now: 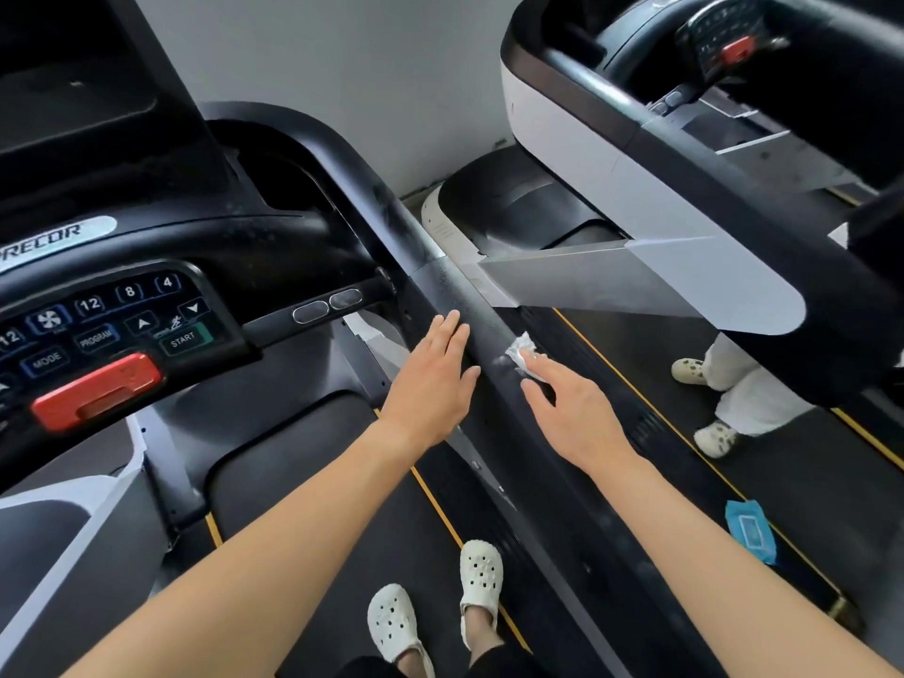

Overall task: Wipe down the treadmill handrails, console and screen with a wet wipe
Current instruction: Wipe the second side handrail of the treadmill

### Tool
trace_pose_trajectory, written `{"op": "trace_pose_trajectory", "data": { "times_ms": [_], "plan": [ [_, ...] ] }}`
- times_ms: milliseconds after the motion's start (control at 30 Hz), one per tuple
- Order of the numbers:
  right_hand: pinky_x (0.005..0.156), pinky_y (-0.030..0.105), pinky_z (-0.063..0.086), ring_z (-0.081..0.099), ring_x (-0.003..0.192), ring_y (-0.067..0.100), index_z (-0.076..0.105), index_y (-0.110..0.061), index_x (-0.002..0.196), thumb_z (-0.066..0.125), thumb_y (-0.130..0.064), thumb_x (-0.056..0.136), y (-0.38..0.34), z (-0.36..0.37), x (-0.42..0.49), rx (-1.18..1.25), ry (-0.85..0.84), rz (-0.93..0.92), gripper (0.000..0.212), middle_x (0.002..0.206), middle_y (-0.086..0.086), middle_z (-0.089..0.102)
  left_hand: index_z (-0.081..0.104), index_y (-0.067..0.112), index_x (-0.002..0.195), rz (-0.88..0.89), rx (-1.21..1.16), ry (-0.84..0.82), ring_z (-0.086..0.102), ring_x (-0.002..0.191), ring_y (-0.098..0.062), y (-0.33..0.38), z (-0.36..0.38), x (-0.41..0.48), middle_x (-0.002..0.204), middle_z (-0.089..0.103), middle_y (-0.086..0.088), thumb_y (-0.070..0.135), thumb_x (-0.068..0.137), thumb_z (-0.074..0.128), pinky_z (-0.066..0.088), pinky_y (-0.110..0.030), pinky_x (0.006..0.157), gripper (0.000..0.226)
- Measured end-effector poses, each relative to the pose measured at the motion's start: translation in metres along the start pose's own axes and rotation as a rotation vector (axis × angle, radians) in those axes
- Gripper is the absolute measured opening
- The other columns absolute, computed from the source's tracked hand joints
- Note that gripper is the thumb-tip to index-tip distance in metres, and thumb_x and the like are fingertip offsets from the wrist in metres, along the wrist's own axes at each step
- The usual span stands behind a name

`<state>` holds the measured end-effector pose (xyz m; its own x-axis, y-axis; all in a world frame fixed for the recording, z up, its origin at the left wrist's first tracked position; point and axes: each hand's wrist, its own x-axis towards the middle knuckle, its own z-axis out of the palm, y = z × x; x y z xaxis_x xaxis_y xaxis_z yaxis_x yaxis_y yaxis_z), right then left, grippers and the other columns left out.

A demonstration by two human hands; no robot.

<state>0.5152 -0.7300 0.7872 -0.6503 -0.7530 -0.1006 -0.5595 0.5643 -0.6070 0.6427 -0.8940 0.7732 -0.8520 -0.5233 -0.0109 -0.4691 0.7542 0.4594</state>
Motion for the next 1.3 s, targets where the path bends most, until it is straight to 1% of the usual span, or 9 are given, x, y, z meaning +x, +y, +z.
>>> {"op": "trace_pose_trajectory", "data": {
  "times_ms": [100,233,400,467,600,767,900,1167,1300],
  "plan": [
    [0.107,0.022,0.036,0.052,0.137,0.017,0.051,-0.023,0.15,0.05,-0.032,0.108,-0.017,0.006,0.015,-0.012,0.001,0.014,0.043,0.149,0.0,0.057,0.021,0.008,0.162,0.003,-0.026,-0.004,0.001,0.159,-0.016,0.0,0.001,0.0,0.173,0.008,-0.004,0.034,0.11,0.044,0.005,-0.027,0.127,0.063],
    [0.118,0.038,0.037,0.044,0.144,0.021,0.044,-0.026,0.154,0.049,-0.03,0.108,-0.033,0.019,0.022,-0.017,-0.006,-0.015,0.047,0.16,-0.002,0.043,0.024,0.007,0.161,0.02,-0.03,-0.021,0.005,0.159,-0.018,-0.004,-0.002,0.002,0.172,0.011,-0.006,0.034,0.109,0.047,0.012,-0.032,0.129,0.063],
    [0.12,0.025,0.032,0.038,0.148,0.011,0.052,-0.021,0.15,0.054,-0.02,0.104,-0.005,0.022,-0.017,-0.18,0.086,-0.16,0.046,0.157,-0.006,0.046,0.023,0.004,0.161,0.058,-0.013,-0.034,0.005,0.159,-0.02,-0.011,-0.001,0.004,0.172,0.011,-0.008,0.032,0.109,0.045,0.01,-0.031,0.129,0.063],
    [0.115,0.023,0.037,0.046,0.143,0.012,0.057,-0.019,0.146,0.055,-0.022,0.104,0.0,0.021,-0.02,-0.218,0.127,-0.155,0.043,0.152,-0.004,0.052,0.022,0.003,0.161,0.071,-0.002,-0.028,0.005,0.159,-0.021,-0.011,-0.001,0.004,0.172,0.011,-0.009,0.031,0.109,0.045,0.009,-0.031,0.129,0.063],
    [0.089,0.033,0.049,0.066,0.113,0.029,0.061,-0.017,0.138,0.049,-0.031,0.106,-0.028,0.024,0.011,-0.228,0.15,-0.037,0.037,0.136,0.005,0.066,0.022,0.004,0.161,0.07,0.0,-0.024,0.005,0.159,-0.021,-0.012,0.002,0.004,0.172,0.011,-0.009,0.031,0.109,0.044,0.012,-0.032,0.129,0.063],
    [0.111,0.037,0.047,0.05,0.14,0.024,0.05,-0.011,0.149,0.05,-0.029,0.107,-0.033,0.032,0.009,-0.382,0.117,-0.194,0.046,0.153,0.007,0.052,0.025,0.005,0.161,0.068,0.016,-0.016,0.009,0.159,-0.022,-0.014,0.0,0.006,0.171,0.015,-0.008,0.03,0.109,0.045,0.019,-0.036,0.127,0.061],
    [0.116,0.04,0.043,0.048,0.142,0.025,0.055,-0.003,0.144,0.059,-0.022,0.103,-0.013,0.026,-0.018,-0.517,0.134,-0.401,0.046,0.15,0.014,0.054,0.025,0.005,0.16,0.079,0.019,-0.005,0.012,0.159,-0.023,-0.016,0.004,0.006,0.171,0.017,-0.01,0.028,0.108,0.046,0.022,-0.037,0.127,0.061],
    [0.122,0.03,0.032,0.034,0.151,0.013,0.044,-0.017,0.155,0.044,-0.031,0.109,-0.031,0.03,0.039,-0.29,0.057,-0.209,0.048,0.161,0.0,0.041,0.028,0.005,0.16,0.067,0.051,-0.01,0.016,0.158,-0.024,-0.013,0.001,0.007,0.17,0.02,-0.01,0.029,0.109,0.044,0.023,-0.038,0.127,0.058],
    [0.122,0.032,0.033,0.032,0.151,0.014,0.045,-0.016,0.154,0.05,-0.031,0.107,-0.018,0.023,0.019,-0.279,0.042,-0.295,0.05,0.161,0.001,0.041,0.028,0.003,0.159,0.04,0.058,-0.015,0.014,0.158,-0.025,-0.009,0.003,0.007,0.169,0.02,-0.011,0.029,0.109,0.043,0.023,-0.04,0.127,0.058]
  ]
}}
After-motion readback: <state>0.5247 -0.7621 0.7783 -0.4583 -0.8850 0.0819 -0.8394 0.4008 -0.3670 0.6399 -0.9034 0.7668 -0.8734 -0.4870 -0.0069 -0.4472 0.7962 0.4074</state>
